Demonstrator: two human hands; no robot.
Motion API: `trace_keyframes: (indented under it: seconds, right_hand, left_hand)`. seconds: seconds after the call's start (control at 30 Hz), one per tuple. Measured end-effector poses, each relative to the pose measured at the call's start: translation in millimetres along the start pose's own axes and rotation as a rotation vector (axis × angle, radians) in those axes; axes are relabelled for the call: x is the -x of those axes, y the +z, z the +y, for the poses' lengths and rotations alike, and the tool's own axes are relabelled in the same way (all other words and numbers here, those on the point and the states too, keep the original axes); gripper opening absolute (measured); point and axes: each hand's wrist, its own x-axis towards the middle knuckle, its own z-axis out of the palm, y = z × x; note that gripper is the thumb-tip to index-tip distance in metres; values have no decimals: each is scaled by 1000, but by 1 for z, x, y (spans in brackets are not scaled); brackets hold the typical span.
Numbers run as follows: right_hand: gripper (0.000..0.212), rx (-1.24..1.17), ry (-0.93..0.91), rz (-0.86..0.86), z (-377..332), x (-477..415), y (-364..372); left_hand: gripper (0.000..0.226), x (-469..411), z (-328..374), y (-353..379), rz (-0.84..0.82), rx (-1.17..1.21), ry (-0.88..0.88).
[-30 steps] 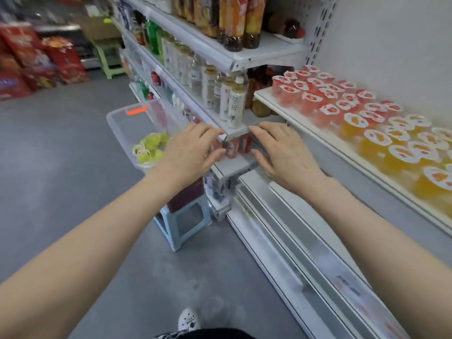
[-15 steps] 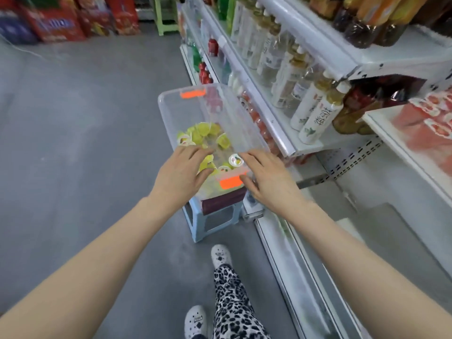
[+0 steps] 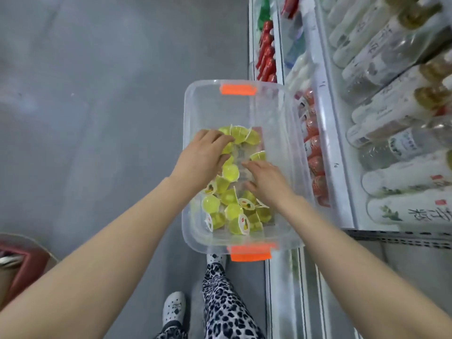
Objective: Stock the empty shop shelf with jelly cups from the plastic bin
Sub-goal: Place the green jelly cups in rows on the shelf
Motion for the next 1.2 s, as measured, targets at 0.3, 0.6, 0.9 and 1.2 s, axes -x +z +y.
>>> trace_keyframes:
  seconds: [0.3, 0.6, 0.9, 1.2]
  right_hand:
    - [54, 49, -19, -148, 5, -71, 59]
    - [51, -174, 198, -58, 18, -41, 37]
    - [58, -322, 373, 8, 10, -17, 36]
    - [53, -420, 616, 45, 4, -18, 43]
  left_hand:
    - [39, -27, -21, 28, -37, -147, -14]
    - [41, -79, -19, 53, -307, -201, -78]
    - [55, -142, -40, 109, -516, -247, 29]
    - [43, -153, -38, 122, -691, -453, 93]
